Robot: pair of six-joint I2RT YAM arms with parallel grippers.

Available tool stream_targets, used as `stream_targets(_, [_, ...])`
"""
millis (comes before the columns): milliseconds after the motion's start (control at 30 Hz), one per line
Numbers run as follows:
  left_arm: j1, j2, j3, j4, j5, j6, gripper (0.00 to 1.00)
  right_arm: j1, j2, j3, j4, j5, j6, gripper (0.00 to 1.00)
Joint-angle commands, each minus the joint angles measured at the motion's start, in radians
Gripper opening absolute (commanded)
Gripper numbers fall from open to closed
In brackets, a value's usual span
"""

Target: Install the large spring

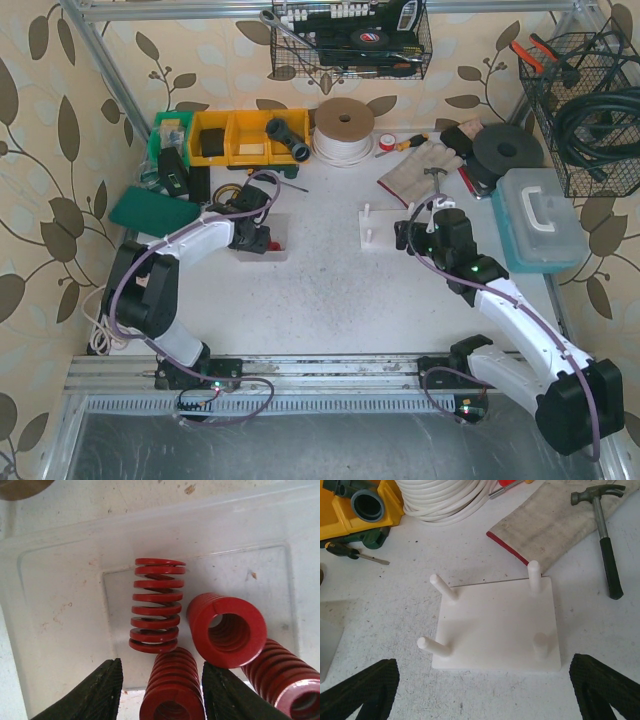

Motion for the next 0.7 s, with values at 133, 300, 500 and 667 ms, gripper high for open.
stream_targets(133, [0.002,-0.015,0.026,-0.089,-0.001,-0.013,0.51,0.016,0.008,0.011,0.016,0.037,-0.016,0.92])
stream_targets(300, [0.002,-0.016,0.048,-0.123,0.005,-0.018,0.49,0.02,0.013,0.013,0.016,0.047,-0.019,0.92])
stream_targets(500, [0.002,0.003,0.084,-0.193,0.012,-0.063,0.49,0.027,0.022,0.02,0.01,0.052,-0.023,0.92])
stream_targets(667, [0.002,0.074,0.122,-0.235,0.036,-0.081,0.48,0.029,0.022,0.024,0.005,0.047,-0.029,0.92])
